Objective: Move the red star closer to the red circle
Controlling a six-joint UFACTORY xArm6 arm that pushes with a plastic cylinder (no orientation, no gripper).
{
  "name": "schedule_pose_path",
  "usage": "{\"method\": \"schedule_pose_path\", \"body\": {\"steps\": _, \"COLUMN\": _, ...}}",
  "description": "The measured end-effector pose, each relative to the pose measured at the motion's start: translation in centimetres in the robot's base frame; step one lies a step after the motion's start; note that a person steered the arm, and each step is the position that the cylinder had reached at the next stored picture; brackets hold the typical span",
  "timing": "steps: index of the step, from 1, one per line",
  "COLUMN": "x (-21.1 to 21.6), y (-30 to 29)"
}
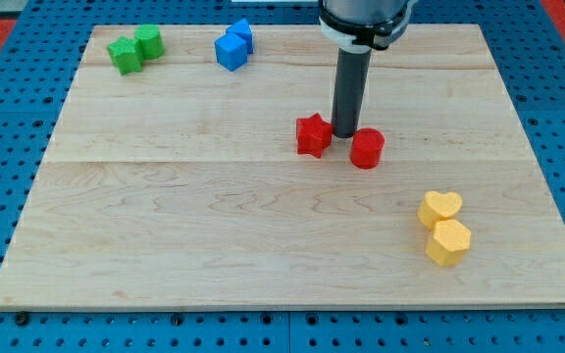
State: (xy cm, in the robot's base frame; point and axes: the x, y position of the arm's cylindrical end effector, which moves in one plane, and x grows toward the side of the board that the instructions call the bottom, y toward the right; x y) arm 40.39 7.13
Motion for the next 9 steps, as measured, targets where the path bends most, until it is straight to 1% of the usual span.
{"method": "schedule_pose_path", "body": {"steps": 2, "x": 3.6, "y": 5.3}}
{"method": "schedule_pose_path", "body": {"steps": 3, "x": 4.5, "y": 6.6}}
{"method": "schedule_pose_path", "body": {"steps": 4, "x": 4.3, "y": 6.3}}
{"method": "schedule_pose_path", "body": {"steps": 5, "x": 0.5, "y": 6.0}}
{"method": "schedule_pose_path", "body": {"steps": 6, "x": -4.9, "y": 3.2}}
{"method": "schedule_pose_path", "body": {"steps": 7, "x": -7.4, "y": -5.7}}
{"method": "schedule_pose_path", "body": {"steps": 8, "x": -4.3, "y": -7.8}}
{"method": "schedule_pose_path", "body": {"steps": 9, "x": -0.9, "y": -7.8}}
